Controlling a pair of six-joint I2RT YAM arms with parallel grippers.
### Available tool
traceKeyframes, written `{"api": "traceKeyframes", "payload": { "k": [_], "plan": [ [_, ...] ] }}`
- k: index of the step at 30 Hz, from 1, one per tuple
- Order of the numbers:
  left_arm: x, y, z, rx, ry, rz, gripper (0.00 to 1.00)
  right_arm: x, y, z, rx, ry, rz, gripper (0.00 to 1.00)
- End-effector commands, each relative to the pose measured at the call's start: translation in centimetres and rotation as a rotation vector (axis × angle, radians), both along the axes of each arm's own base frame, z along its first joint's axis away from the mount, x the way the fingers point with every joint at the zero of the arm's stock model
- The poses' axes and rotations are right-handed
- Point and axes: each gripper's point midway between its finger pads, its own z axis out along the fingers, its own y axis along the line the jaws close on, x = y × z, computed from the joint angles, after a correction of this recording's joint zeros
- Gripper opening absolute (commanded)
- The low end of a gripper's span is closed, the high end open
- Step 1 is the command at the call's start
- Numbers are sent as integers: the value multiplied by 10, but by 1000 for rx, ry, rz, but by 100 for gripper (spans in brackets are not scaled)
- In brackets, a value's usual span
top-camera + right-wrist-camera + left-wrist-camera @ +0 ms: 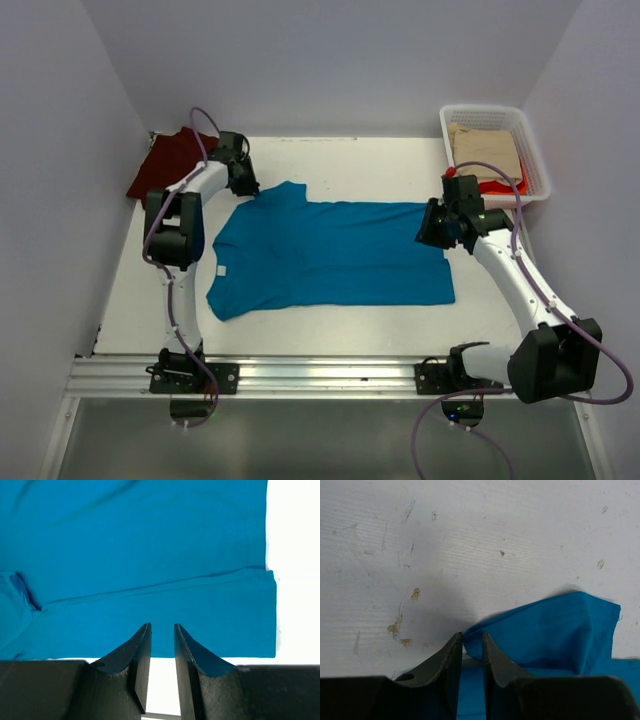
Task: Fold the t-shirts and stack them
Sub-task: Fold the tshirt
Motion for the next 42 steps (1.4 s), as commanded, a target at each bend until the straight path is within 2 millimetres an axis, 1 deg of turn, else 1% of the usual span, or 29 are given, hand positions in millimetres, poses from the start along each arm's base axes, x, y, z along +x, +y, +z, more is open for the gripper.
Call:
{"api": "traceKeyframes", "payload": {
  "k": [1, 9, 12, 16, 19, 24, 29, 33, 34, 35, 38, 39, 40, 42],
  "plan": [
    [9, 2, 7, -16, -14, -15, 25, -2, -2, 10, -12, -34, 9, 29],
    [8, 13, -7, -5, 6, 5, 23, -4, -2, 11, -13, -37, 8, 28],
    [4, 13, -7, -17, 18, 4, 23, -5, -6, 12, -31, -40, -4, 28],
    [-3, 12, -1, -32, 13, 6, 30, -3, -6, 14, -29, -50, -8, 28],
    [-5, 9, 2, -49, 4, -6, 34, -2, -6, 12, -32, -45, -9, 28],
    [-7, 0, -10, -85, 29, -32, 34, -1, -7, 13, -30, -45, -13, 28],
    [-10, -7, -15, -128, 39, -41, 29, -2, -10, 13, -45, -46, -21, 27],
    [-12, -12, -15, -156, 40, -53, 15, -1, -11, 13, -48, -45, -25, 25],
    [-11, -13, -15, -159, 38, -55, 5, -2, -10, 12, -48, -44, -23, 25],
    [-11, -13, -15, -160, 39, -56, 0, -1, -10, 12, -48, -44, -23, 24],
    [-12, -13, -15, -156, 38, -59, 0, 0, -10, 10, -50, -45, -26, 16],
    [-11, -13, -13, -155, 29, -59, 0, 0, -11, 10, -50, -44, -30, 14],
    [-10, -13, -10, -155, 18, -61, 0, 1, -11, 8, -52, -46, -30, 9],
    [-5, -12, 1, -154, -21, -61, 0, 1, -11, 5, -55, -39, -31, 7]
  ]
}}
